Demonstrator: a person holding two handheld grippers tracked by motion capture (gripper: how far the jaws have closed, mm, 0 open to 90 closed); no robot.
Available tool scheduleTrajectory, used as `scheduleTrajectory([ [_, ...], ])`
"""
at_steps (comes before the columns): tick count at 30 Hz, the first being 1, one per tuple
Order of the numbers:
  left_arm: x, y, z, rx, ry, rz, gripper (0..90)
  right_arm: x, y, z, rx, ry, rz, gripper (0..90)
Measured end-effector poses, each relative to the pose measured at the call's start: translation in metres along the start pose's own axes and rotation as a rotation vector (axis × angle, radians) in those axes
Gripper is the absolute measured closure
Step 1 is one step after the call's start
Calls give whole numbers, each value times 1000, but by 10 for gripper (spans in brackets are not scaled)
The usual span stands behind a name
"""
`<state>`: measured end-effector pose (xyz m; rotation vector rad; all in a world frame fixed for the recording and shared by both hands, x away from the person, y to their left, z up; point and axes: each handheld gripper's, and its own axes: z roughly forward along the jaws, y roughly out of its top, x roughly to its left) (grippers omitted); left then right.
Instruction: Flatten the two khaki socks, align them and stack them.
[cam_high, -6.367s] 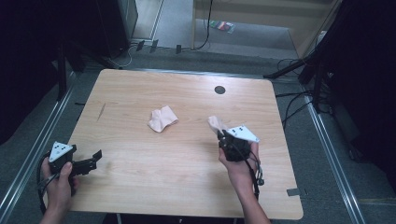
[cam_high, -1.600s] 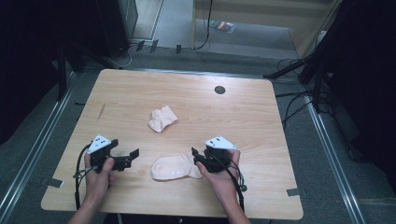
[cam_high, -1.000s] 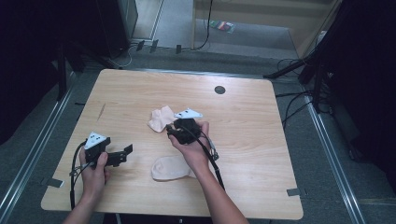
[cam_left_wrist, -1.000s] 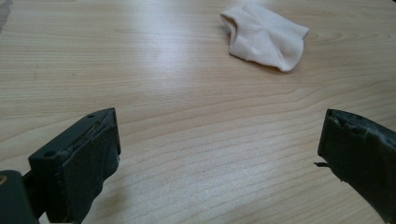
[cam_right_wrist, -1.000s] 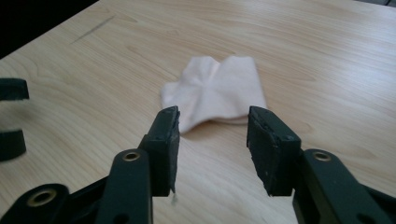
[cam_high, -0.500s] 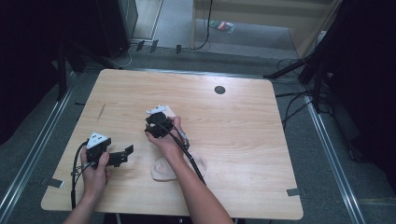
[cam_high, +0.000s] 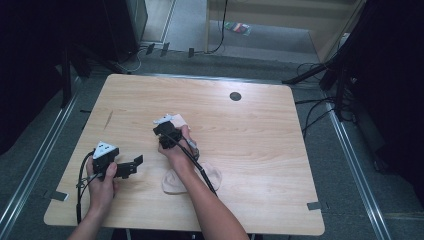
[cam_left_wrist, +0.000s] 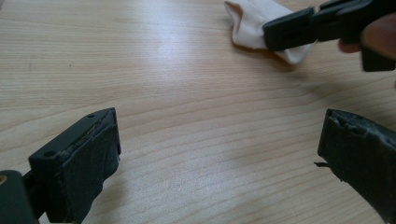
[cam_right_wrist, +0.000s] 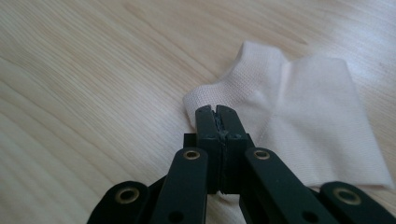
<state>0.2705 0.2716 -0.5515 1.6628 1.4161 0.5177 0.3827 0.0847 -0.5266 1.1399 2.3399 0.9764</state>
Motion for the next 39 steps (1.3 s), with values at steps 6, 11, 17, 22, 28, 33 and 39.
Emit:
scheduleTrajectory([
  [6,0,0,0,0,-5,-2,0,-14,10,-32,-87,31,82,900],
  [11,1,0,0,-2,-8,-10,0,-48,13,-53,-150,54,205,900],
  [17,1,1,0,0,-9,-10,0,-89,5,-60,-184,101,369,900],
  [22,4,4,-1,1,-21,-15,0,-134,-12,-61,-218,75,533,878],
  [28,3,19,7,12,-27,-30,7,-172,-28,-57,-184,-38,621,581],
  [33,-16,41,32,45,27,-2,144,-180,-37,-60,-166,-58,541,575],
  [39,-37,59,67,30,16,36,234,-185,-43,-55,-153,-91,414,574],
])
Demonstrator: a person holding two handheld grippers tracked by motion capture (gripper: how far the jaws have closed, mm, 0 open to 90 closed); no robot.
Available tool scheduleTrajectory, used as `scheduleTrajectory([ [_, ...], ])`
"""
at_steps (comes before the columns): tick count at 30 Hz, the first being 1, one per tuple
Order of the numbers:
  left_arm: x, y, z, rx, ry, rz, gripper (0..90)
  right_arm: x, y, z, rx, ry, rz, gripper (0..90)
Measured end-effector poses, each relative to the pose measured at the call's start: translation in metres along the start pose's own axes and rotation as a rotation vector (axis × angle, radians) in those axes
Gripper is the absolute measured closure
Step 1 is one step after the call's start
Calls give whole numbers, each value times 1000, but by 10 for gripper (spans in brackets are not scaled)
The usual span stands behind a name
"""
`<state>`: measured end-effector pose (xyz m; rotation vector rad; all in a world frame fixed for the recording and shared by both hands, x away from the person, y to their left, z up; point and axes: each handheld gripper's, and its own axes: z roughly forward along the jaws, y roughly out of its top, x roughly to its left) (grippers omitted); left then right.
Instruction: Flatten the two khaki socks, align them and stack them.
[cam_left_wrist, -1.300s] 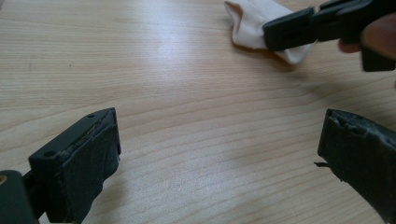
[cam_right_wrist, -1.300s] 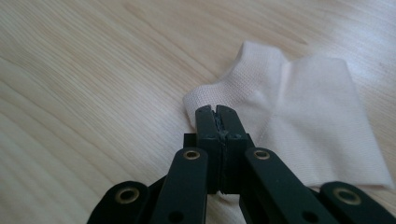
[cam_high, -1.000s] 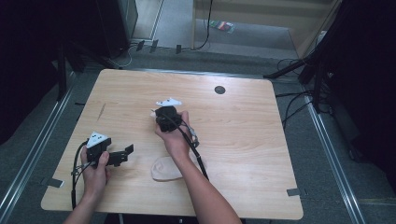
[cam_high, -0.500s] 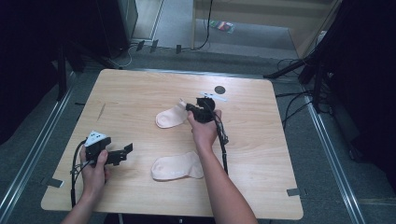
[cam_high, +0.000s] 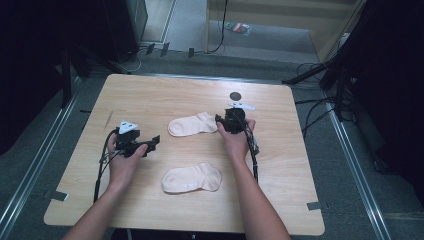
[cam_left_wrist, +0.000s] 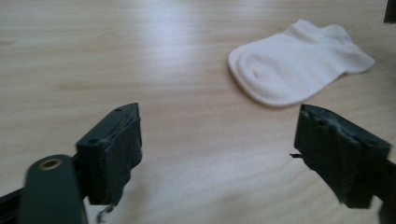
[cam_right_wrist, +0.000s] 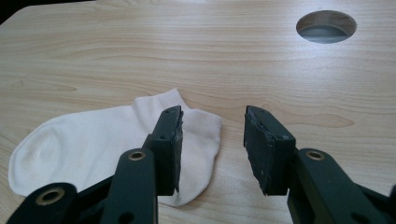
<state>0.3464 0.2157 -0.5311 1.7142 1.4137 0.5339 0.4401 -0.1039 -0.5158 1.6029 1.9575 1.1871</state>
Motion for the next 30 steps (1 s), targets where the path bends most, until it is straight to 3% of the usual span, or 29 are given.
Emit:
scheduleTrajectory([
  [1,0,0,0,0,0,0,292,-1,0,1,2,1,6,572],
  [5,-14,15,27,49,-18,43,357,-4,-1,5,22,5,28,573],
  [6,-19,21,35,31,-10,48,421,-3,-2,10,39,-2,-3,573],
  [7,-19,21,35,31,-10,48,458,-3,-2,10,39,-2,-3,573],
  [8,-18,24,38,33,-21,39,489,-1,-3,16,52,-19,-56,559],
  [11,-18,30,50,59,-31,36,551,-1,-5,21,67,-25,-86,540],
  [13,-18,32,55,79,-20,33,563,-2,-5,23,59,-39,-101,536],
  [14,-20,33,60,91,-2,39,557,-6,-5,25,42,-50,-83,536],
  [19,-20,33,66,124,30,62,562,-11,-6,30,44,-35,-72,533],
  [25,-17,30,69,144,17,69,634,-8,-6,34,55,15,-66,533],
  [30,-16,30,69,145,17,70,660,-3,-8,37,61,15,-76,533],
])
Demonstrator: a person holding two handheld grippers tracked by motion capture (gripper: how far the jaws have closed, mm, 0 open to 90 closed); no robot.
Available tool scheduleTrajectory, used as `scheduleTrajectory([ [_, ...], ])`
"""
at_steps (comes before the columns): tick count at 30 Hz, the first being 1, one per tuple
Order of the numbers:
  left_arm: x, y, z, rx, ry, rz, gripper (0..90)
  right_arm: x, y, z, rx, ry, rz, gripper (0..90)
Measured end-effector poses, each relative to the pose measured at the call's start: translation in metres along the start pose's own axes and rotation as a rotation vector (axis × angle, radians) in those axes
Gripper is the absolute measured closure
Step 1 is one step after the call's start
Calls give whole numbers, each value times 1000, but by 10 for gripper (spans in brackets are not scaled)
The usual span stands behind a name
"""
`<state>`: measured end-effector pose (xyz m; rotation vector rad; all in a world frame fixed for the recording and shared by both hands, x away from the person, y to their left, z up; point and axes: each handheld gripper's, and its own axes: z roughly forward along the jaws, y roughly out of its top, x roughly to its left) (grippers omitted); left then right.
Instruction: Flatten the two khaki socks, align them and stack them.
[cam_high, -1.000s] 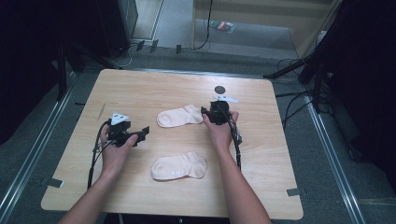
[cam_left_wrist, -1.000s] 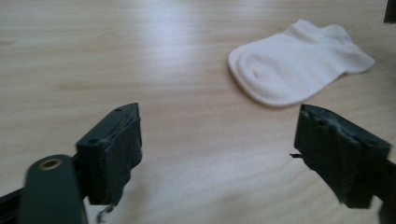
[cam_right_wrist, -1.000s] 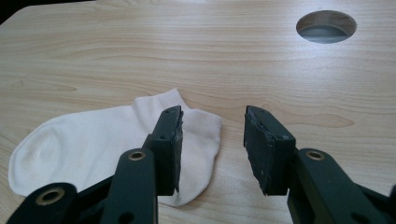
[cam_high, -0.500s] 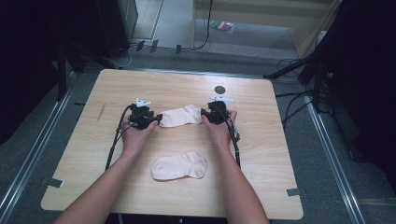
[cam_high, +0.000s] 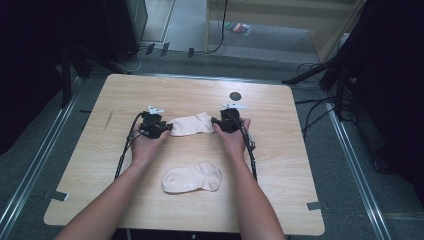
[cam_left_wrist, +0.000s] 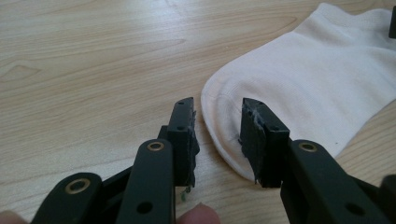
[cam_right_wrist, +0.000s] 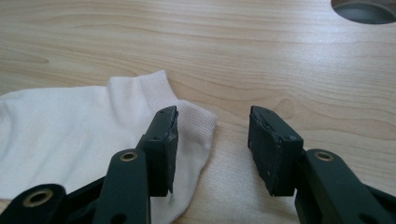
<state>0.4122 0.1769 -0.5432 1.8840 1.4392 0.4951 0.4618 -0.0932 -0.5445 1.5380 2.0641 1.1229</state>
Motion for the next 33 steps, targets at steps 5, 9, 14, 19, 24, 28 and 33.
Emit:
scheduleTrajectory([
  [5,-1,0,0,5,11,12,676,3,-1,1,-10,12,-14,521],
  [9,0,0,0,5,2,14,702,8,-3,2,-13,30,-44,514],
  [14,-3,-1,-1,8,16,45,776,19,-6,3,-8,-23,-134,588],
  [19,-5,-2,0,3,4,53,886,23,-10,0,-10,-48,-142,839],
  [24,4,-4,-7,6,-26,56,900,20,-11,-6,10,-64,-134,888],
  [28,9,-6,-13,-15,-30,57,900,11,-12,-14,15,-45,-102,893],
  [33,7,-5,-27,-68,-84,57,900,6,-14,-31,-12,-1,-83,895],
])
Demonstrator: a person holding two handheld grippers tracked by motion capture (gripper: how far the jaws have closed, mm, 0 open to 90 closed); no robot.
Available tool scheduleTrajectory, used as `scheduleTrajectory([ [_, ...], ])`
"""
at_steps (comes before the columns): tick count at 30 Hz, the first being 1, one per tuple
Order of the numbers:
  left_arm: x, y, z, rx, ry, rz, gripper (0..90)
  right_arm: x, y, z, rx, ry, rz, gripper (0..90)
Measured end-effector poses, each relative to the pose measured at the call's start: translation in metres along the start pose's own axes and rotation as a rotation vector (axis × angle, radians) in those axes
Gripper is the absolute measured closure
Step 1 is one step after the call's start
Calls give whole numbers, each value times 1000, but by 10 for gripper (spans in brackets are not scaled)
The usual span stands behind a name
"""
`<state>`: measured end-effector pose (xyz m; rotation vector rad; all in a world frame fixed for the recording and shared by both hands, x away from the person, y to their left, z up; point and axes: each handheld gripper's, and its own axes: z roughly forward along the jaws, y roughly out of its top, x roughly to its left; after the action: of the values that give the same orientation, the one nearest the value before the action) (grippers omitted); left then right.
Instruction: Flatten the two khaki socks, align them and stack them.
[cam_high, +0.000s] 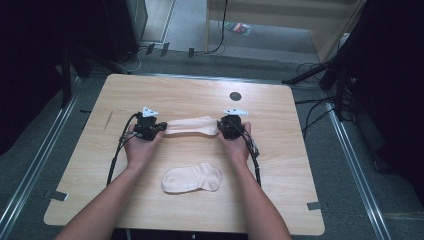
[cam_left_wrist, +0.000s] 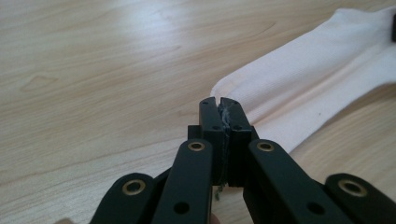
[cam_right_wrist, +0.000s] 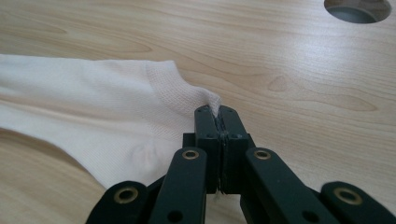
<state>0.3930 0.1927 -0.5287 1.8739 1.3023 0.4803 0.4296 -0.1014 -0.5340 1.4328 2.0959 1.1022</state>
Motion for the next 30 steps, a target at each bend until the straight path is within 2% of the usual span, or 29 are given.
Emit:
scheduleTrajectory([
  [2,-2,1,-6,-22,-33,-10,900,4,0,-8,-18,21,-12,894],
  [3,-6,1,-14,-45,-42,-1,900,7,0,-18,-34,46,0,895],
  [4,-6,1,-14,-45,-42,-1,900,7,0,-18,-34,46,0,895],
  [6,-9,0,-25,-60,-76,-12,900,13,-1,-31,-50,71,-3,894],
  [7,-9,0,-25,-60,-76,-12,900,13,-1,-31,-50,71,-3,894],
  [8,-12,-1,-32,-69,-92,-16,900,17,-1,-38,-53,85,-2,894],
  [9,-12,-1,-32,-69,-92,-16,900,17,-1,-38,-53,85,-2,894],
  [11,-15,-4,-43,-85,-103,-9,900,20,-2,-51,-59,91,0,894],
  [15,-20,-9,-54,-89,-120,-3,900,21,-4,-63,-60,101,19,894],
  [19,-24,-17,-67,-105,-136,-8,900,28,-9,-79,-57,114,8,894],
  [22,-27,-25,-76,-108,-159,-14,900,34,-13,-91,-63,115,-20,893],
  [23,-29,-31,-82,-111,-172,-18,900,36,-16,-100,-64,126,-22,894],
  [24,-29,-31,-82,-111,-172,-18,900,36,-16,-100,-64,126,-22,894],
  [25,-30,-34,-85,-111,-181,-22,900,36,-19,-109,-66,134,-23,894],
  [30,-39,-46,-101,-137,-201,-21,900,39,-30,-120,-55,152,-25,894],
])
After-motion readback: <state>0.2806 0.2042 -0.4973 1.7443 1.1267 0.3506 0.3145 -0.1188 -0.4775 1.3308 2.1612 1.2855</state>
